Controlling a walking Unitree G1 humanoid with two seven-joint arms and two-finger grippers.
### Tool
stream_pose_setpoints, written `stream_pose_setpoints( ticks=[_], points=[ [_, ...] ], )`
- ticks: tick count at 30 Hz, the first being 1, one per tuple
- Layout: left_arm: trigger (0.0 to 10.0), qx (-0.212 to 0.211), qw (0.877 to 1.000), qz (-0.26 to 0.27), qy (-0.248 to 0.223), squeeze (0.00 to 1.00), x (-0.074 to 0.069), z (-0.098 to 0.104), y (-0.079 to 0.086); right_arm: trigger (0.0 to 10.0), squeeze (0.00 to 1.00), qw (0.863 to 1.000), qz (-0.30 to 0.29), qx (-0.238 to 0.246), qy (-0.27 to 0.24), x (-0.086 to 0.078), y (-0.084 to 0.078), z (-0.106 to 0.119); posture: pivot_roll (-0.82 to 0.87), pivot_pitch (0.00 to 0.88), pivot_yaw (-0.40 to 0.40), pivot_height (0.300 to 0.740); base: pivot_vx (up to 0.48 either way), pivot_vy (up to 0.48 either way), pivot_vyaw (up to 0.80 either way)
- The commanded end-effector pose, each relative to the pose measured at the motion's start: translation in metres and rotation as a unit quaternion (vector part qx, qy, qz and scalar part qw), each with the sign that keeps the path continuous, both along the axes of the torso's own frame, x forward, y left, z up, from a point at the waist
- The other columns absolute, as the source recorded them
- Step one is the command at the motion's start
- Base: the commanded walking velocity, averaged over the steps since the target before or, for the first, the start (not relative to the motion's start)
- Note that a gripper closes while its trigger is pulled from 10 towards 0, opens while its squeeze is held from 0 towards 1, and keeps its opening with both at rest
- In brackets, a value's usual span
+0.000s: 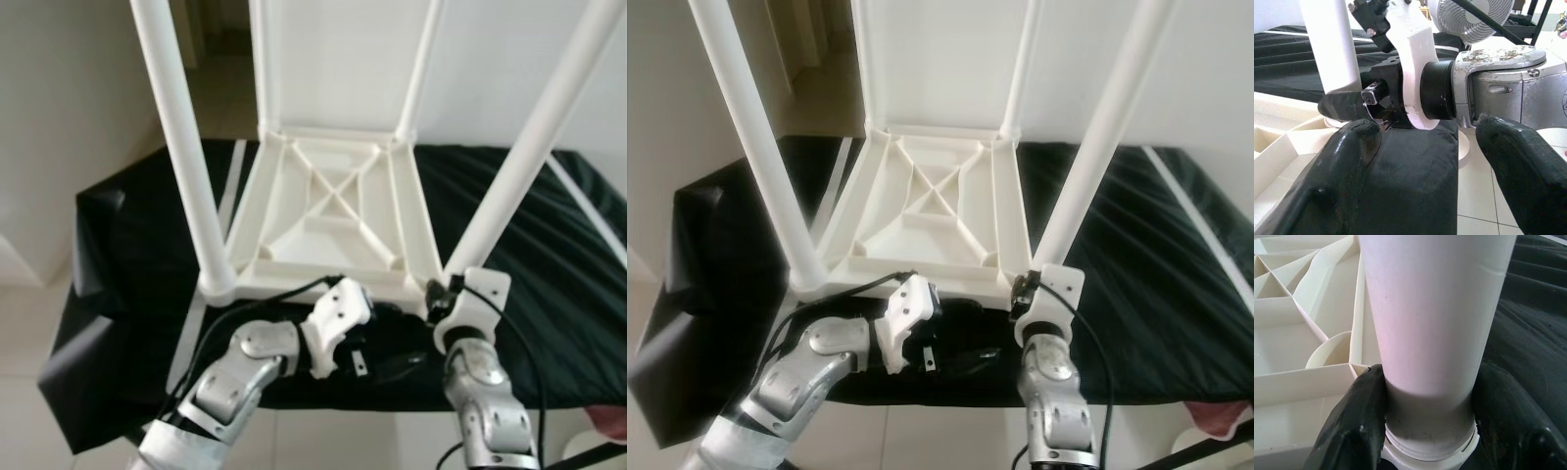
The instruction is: Building children table
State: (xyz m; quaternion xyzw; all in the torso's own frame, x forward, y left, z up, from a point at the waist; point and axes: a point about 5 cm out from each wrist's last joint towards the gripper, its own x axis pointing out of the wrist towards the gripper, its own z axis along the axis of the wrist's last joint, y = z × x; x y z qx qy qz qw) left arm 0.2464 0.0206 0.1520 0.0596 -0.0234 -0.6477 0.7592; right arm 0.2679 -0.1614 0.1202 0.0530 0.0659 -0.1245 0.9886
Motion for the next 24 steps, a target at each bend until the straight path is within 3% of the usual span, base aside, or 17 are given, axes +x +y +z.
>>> stream_pose_setpoints(
  ticks=[1, 7, 8, 9, 10, 12, 13, 22, 23, 24],
  points=[
    [10.0, 0.004, 1.0, -0.022, 0.005, 0.0, -0.003, -0.002, -0.002, 10.0, 0.0, 0.999, -0.003, 0.007, 0.036, -0.003, 0.001, -0.01, -0.01, 0.0, -0.03, 0.74, 0.0, 0.0, 0.0],
    [10.0, 0.004, 1.0, -0.022, 0.004, 0.0, -0.002, -0.002, -0.002, 10.0, 0.0, 1.0, 0.009, 0.008, 0.028, -0.004, 0.001, -0.006, 0.0, 0.0, -0.032, 0.74, 0.0, 0.0, 0.0],
    [10.0, 0.004, 1.0, -0.022, 0.004, 0.0, -0.002, -0.002, -0.002, 10.0, 0.35, 1.0, 0.008, 0.003, 0.023, -0.003, 0.001, -0.005, 0.0, 0.0, -0.035, 0.74, 0.0, 0.0, 0.0],
    [10.0, 0.004, 1.0, -0.022, 0.004, 0.0, -0.002, -0.002, -0.002, 10.0, 0.35, 1.0, 0.008, 0.003, 0.023, -0.003, 0.001, -0.005, 0.0, 0.0, -0.035, 0.74, 0.0, 0.0, 0.0],
    [10.0, 0.004, 1.0, -0.021, 0.003, 0.0, -0.002, -0.002, -0.002, 10.0, 0.67, 1.0, 0.014, 0.004, 0.013, -0.003, 0.001, -0.003, 0.0, 0.0, -0.037, 0.74, 0.0, 0.0, 0.0],
    [10.0, 0.004, 1.0, -0.021, 0.003, 0.0, -0.002, -0.002, -0.002, 10.0, 0.67, 1.0, 0.014, 0.004, 0.013, -0.003, 0.001, -0.003, 0.0, 0.0, -0.037, 0.74, 0.0, 0.0, 0.0],
    [10.0, 0.007, 1.0, -0.024, 0.002, 0.0, -0.003, -0.003, -0.002, 10.0, 1.0, 0.999, 0.035, 0.007, -0.011, -0.002, 0.001, 0.004, 0.0, 0.0, -0.041, 0.74, 0.0, 0.0, 0.0],
    [10.0, 0.011, 1.0, -0.029, 0.0, 0.0, -0.004, -0.004, -0.001, 10.0, 1.0, 0.998, 0.053, 0.013, -0.028, -0.003, -0.003, 0.009, 0.01, 0.0, -0.042, 0.74, 0.0, 0.0, 0.0],
    [10.0, 0.011, 1.0, -0.029, -0.001, 0.0, -0.003, -0.003, -0.001, 10.0, 0.76, 0.997, 0.065, 0.033, -0.028, -0.004, -0.003, 0.009, 0.01, 0.0, -0.041, 0.74, 0.0, 0.0, 0.0],
    [10.0, 0.011, 1.0, -0.029, -0.003, 0.0, -0.002, -0.002, -0.002, 10.0, 0.11, 0.996, 0.077, 0.04, -0.031, -0.004, -0.004, 0.01, 0.01, 0.0, -0.041, 0.74, 0.0, 0.0, 0.0]
  ],
)
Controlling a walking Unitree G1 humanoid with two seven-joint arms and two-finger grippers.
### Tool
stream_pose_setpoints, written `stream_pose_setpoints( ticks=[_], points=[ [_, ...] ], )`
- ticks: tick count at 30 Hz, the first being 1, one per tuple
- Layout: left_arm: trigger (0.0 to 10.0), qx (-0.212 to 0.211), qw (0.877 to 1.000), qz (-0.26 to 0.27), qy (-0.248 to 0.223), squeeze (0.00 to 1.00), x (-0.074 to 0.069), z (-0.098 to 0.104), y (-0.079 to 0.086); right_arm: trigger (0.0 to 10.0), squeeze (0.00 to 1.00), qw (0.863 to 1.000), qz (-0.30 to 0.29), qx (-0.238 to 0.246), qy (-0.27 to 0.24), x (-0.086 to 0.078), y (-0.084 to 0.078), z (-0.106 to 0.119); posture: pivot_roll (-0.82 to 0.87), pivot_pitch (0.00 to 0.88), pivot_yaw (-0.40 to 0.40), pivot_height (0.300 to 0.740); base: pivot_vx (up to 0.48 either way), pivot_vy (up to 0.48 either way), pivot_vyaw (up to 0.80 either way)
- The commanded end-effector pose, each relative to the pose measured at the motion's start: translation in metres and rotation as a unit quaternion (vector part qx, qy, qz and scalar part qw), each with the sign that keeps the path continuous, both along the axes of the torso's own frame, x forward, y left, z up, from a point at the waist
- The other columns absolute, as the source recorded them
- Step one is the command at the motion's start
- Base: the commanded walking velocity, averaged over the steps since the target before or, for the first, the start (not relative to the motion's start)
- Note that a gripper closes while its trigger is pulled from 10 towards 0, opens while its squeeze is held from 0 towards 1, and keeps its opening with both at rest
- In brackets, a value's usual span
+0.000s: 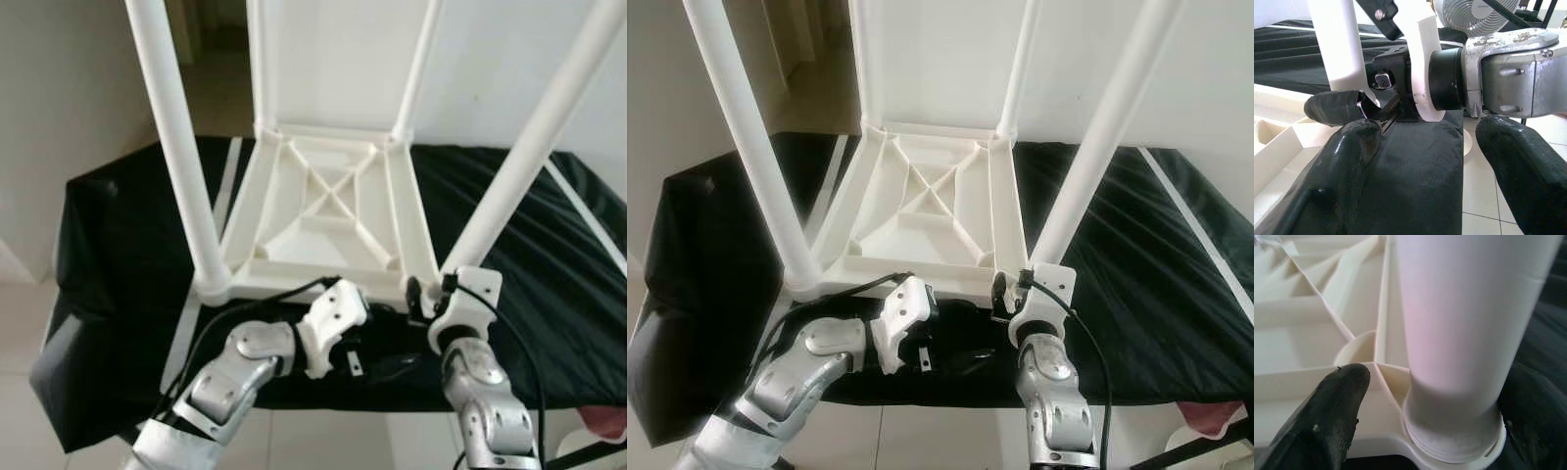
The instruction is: Building children table
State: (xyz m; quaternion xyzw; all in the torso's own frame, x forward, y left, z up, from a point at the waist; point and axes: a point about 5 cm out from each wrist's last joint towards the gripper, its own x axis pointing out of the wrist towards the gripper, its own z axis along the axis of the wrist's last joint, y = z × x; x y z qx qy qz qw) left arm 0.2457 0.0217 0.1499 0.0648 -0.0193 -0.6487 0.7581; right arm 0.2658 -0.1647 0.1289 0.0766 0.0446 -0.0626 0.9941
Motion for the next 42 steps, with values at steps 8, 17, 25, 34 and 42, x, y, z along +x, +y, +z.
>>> stream_pose_setpoints(
  ticks=[8, 17, 25, 34, 42],
  points=[
    [10.0, 0.007, 0.999, -0.04, -0.008, 0.0, -0.002, 0.002, -0.004, 10.0, 0.0, 0.998, 0.065, -0.008, -0.025, -0.003, -0.009, 0.005, 0.01, 0.0, -0.033, 0.74, 0.0, 0.0, 0.0],
    [10.0, 0.006, 0.999, -0.038, -0.008, 0.0, -0.002, 0.002, -0.003, 10.0, 0.0, 0.995, 0.091, -0.033, -0.033, -0.003, -0.018, 0.008, 0.01, 0.0, -0.033, 0.74, 0.0, 0.0, 0.0],
    [10.0, 0.004, 0.999, -0.035, -0.007, 0.0, -0.002, 0.002, -0.003, 10.0, 0.0, 0.987, 0.15, -0.04, -0.038, -0.008, -0.011, 0.008, 0.01, 0.0, -0.037, 0.74, 0.0, 0.0, 0.0],
    [10.0, 0.002, 1.0, -0.029, -0.01, 0.0, 0.001, 0.005, -0.003, 10.0, 0.0, 0.986, 0.158, -0.038, -0.036, -0.009, -0.011, 0.007, 0.01, 0.0, -0.037, 0.74, 0.0, 0.0, 0.0],
    [10.0, 0.004, 0.999, -0.031, -0.014, 0.0, 0.003, 0.005, -0.002, 10.0, 0.0, 0.981, 0.185, -0.055, -0.037, -0.011, -0.016, 0.007, 0.0, 0.0, -0.032, 0.74, 0.0, 0.0, 0.0]
  ],
)
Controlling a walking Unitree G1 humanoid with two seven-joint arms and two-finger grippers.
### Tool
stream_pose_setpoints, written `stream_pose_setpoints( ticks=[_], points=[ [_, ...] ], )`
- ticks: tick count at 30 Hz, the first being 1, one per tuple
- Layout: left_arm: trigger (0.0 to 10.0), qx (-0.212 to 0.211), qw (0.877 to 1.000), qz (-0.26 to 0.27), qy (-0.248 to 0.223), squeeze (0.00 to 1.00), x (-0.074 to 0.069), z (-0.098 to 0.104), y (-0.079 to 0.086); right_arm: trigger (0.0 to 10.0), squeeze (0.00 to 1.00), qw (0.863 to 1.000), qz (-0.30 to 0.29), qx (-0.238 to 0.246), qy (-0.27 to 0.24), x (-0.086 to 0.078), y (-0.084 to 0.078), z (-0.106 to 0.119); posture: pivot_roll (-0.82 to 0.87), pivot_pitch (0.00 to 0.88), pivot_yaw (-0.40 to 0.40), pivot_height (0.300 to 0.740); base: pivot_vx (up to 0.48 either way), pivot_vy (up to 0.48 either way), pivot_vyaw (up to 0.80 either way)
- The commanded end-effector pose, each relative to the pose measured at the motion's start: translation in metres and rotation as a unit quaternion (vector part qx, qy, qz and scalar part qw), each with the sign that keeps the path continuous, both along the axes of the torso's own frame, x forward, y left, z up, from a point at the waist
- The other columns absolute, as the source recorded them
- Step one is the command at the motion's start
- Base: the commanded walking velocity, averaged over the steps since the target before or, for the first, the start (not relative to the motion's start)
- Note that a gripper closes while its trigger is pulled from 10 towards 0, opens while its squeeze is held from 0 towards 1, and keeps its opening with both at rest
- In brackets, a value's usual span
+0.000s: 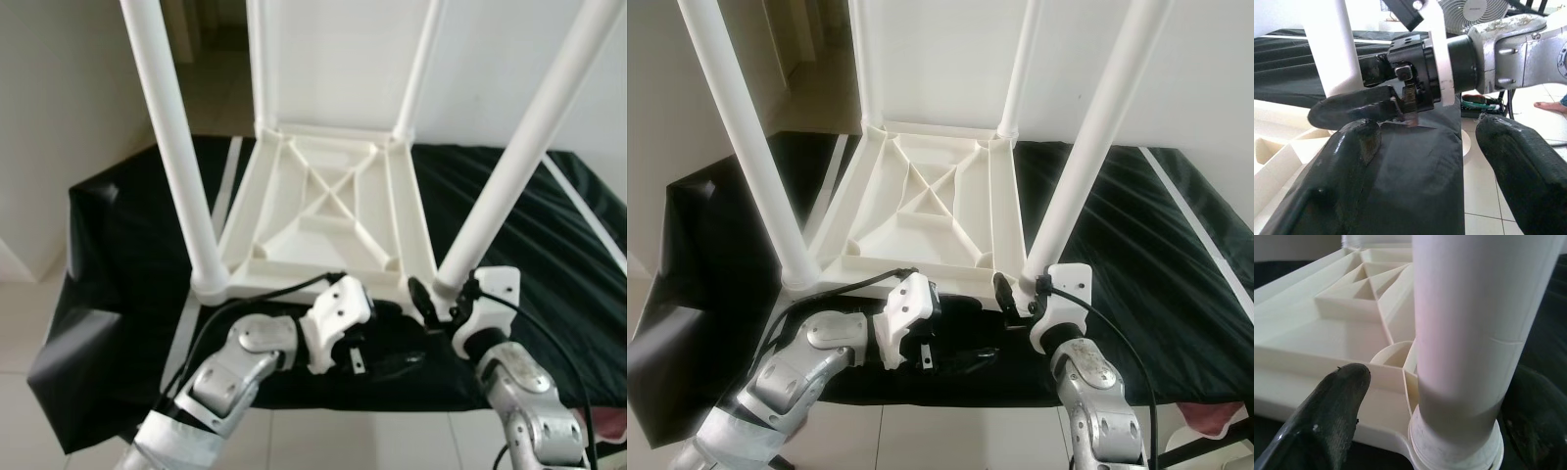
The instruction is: Building children table
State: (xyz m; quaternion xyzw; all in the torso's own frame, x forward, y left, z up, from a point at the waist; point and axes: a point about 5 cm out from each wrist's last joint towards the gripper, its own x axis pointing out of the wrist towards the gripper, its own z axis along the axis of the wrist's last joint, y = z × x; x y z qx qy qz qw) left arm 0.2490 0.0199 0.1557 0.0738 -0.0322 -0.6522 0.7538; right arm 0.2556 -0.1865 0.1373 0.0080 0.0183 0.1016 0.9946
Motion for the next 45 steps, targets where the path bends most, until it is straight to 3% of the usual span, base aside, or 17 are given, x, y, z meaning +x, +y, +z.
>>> stream_pose_setpoints(
  ticks=[1, 9, 15, 24, 33, 34, 35, 36, 38, 39, 45],
  points=[
    [10.0, 0.006, 1.0, -0.025, 0.001, 0.0, -0.001, -0.001, 0.0, 10.0, 0.0, 1.0, 0.027, 0.0, 0.0, -0.001, 0.003, -0.002, 0.0, 0.0, -0.032, 0.74, 0.0, 0.0, 0.0],
    [10.0, 0.007, 1.0, -0.029, 0.0, 0.0, -0.001, -0.001, -0.001, 10.0, 0.0, 0.998, 0.048, -0.03, 0.003, -0.002, -0.012, -0.001, 0.0, 0.0, -0.031, 0.74, 0.0, 0.0, 0.0],
    [10.0, 0.007, 1.0, -0.03, 0.002, 0.0, -0.002, -0.002, 0.0, 10.0, 0.0, 0.991, 0.091, -0.092, 0.012, 0.007, -0.027, -0.001, -0.01, 0.0, -0.029, 0.74, 0.0, 0.0, 0.0],
    [10.0, 0.004, 1.0, -0.018, 0.001, 0.0, 0.002, -0.001, 0.0, 10.0, 0.0, 0.984, 0.126, -0.125, 0.003, 0.031, -0.029, 0.002, 0.01, 0.0, -0.042, 0.74, 0.0, 0.0, 0.0],
    [10.0, 0.004, 1.0, -0.017, -0.003, 0.0, 0.002, 0.001, 0.001, 10.0, 0.0, 0.978, 0.154, -0.143, 0.004, 0.044, -0.029, 0.001, 0.02, 0.0, -0.042, 0.74, 0.0, 0.0, 0.0],
    [10.0, 0.004, 1.0, -0.016, -0.003, 0.0, 0.002, 0.001, 0.001, 6.0, 0.0, 0.977, 0.155, -0.145, 0.004, 0.044, -0.029, 0.0, 0.02, 0.0, -0.042, 0.74, 0.0, 0.0, 0.0],
    [10.0, 0.004, 1.0, -0.016, -0.003, 0.0, 0.002, 0.001, 0.001, 6.0, 0.0, 0.977, 0.155, -0.145, 0.004, 0.044, -0.029, 0.0, 0.02, 0.0, -0.042, 0.74, 0.0, 0.0, 0.0],
    [10.0, 0.005, 1.0, -0.016, -0.003, 0.0, 0.002, 0.001, 0.002, 1.0, 0.0, 0.977, 0.157, -0.144, 0.004, 0.044, -0.029, -0.001, 0.03, 0.0, -0.044, 0.74, 0.0, 0.0, 0.0],
    [10.0, 0.005, 1.0, -0.015, -0.002, 0.0, 0.002, 0.001, 0.002, 1.0, 0.0, 0.977, 0.159, -0.143, 0.005, 0.044, -0.029, -0.002, 0.03, 0.0, -0.045, 0.74, 0.0, 0.0, 0.0],
    [10.0, 0.005, 1.0, -0.014, -0.001, 0.0, 0.001, 0.0, 0.003, 0.0, 0.0, 0.977, 0.163, -0.138, 0.008, 0.041, -0.028, -0.004, 0.03, 0.0, -0.046, 0.74, 0.0, 0.0, 0.0],
    [10.0, 0.004, 1.0, -0.015, 0.0, 0.0, -0.001, -0.001, 0.002, 0.0, 0.0, 0.977, 0.172, -0.125, 0.02, 0.032, -0.027, -0.011, 0.02, 0.0, -0.046, 0.74, 0.0, 0.0, 0.0]
  ],
)
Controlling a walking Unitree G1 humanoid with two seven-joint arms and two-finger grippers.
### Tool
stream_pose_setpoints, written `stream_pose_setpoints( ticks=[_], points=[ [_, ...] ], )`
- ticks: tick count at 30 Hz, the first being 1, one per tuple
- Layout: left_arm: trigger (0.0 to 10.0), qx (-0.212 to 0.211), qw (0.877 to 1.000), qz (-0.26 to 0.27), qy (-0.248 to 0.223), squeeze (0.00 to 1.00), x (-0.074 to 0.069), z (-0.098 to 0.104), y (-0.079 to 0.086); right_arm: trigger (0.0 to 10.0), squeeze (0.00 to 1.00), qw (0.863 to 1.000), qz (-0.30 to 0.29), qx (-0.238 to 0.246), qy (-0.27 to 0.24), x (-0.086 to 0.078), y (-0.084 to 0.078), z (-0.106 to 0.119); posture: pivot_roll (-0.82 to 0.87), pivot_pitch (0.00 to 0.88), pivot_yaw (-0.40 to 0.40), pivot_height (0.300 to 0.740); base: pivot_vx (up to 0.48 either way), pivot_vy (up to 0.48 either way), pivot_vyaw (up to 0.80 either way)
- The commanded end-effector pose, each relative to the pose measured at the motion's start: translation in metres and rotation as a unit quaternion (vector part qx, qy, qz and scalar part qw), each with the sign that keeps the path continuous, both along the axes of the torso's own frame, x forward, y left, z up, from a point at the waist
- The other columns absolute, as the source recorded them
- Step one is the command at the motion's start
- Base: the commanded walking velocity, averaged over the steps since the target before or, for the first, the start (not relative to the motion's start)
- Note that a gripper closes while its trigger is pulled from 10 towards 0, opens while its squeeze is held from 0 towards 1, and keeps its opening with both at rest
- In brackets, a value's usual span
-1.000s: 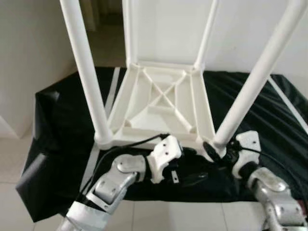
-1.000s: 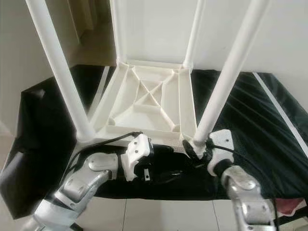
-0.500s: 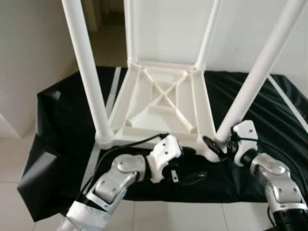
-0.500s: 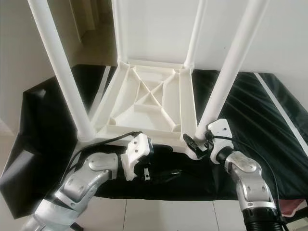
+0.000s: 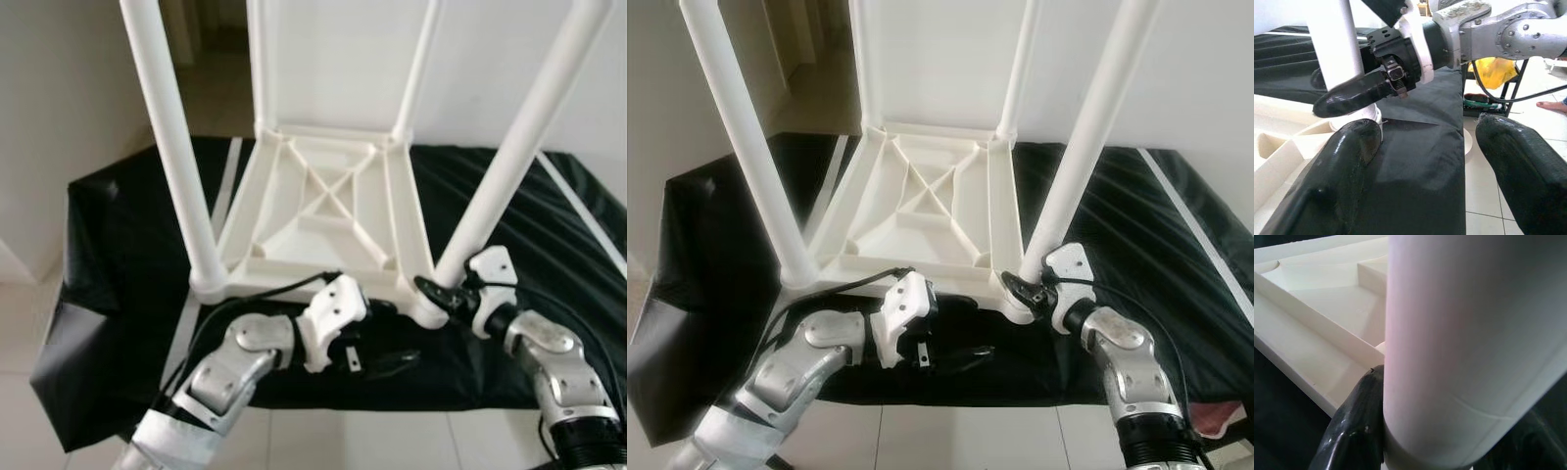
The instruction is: Building children table
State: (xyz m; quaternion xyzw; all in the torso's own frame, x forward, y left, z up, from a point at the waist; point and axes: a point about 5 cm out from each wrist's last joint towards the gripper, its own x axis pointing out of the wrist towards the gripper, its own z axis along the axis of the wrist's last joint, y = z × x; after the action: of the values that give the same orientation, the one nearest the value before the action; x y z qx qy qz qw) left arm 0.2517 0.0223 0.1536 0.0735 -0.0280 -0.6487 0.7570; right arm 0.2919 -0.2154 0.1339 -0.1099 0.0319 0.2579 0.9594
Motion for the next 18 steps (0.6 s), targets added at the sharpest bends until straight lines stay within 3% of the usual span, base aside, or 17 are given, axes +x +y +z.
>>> stream_pose_setpoints(
  ticks=[1, 3, 5, 7, 13, 18],
  points=[
    [10.0, 0.002, 1.0, -0.02, -0.003, 0.0, -0.003, 0.001, 0.0, 0.0, 0.0, 1.0, 0.008, -0.012, 0.018, -0.004, 0.002, -0.008, 0.02, 0.0, -0.046, 0.74, 0.0, 0.0, 0.0],
    [10.0, 0.001, 1.0, -0.022, -0.003, 0.0, -0.003, 0.001, -0.001, 0.0, 0.0, 1.0, -0.003, 0.001, 0.021, -0.006, 0.001, -0.008, 0.02, 0.0, -0.047, 0.74, 0.0, 0.0, 0.0],
    [10.0, 0.001, 1.0, -0.023, -0.003, 0.0, -0.003, 0.001, -0.002, 10.0, 0.0, 1.0, -0.021, 0.004, 0.016, -0.009, 0.0, -0.007, 0.01, 0.0, -0.048, 0.74, 0.0, 0.0, 0.0],
    [10.0, 0.001, 1.0, -0.025, -0.003, 0.0, -0.003, -0.001, -0.004, 10.0, 0.0, 0.997, -0.072, 0.007, 0.015, -0.008, -0.003, -0.011, 0.0, 0.0, -0.048, 0.74, 0.0, 0.0, 0.0],
    [10.0, -0.001, 1.0, -0.028, -0.003, 0.0, -0.004, -0.001, -0.006, 10.0, 0.0, 0.992, -0.12, 0.017, 0.024, -0.009, -0.001, -0.016, 0.0, 0.0, -0.047, 0.74, 0.0, 0.0, 0.0],
    [10.0, -0.001, 0.999, -0.033, -0.004, 0.0, -0.005, -0.001, -0.008, 10.0, 0.0, 0.978, -0.198, 0.058, 0.04, -0.009, 0.009, -0.016, -0.01, 0.0, -0.046, 0.74, 0.0, 0.0, 0.0]
  ],
)
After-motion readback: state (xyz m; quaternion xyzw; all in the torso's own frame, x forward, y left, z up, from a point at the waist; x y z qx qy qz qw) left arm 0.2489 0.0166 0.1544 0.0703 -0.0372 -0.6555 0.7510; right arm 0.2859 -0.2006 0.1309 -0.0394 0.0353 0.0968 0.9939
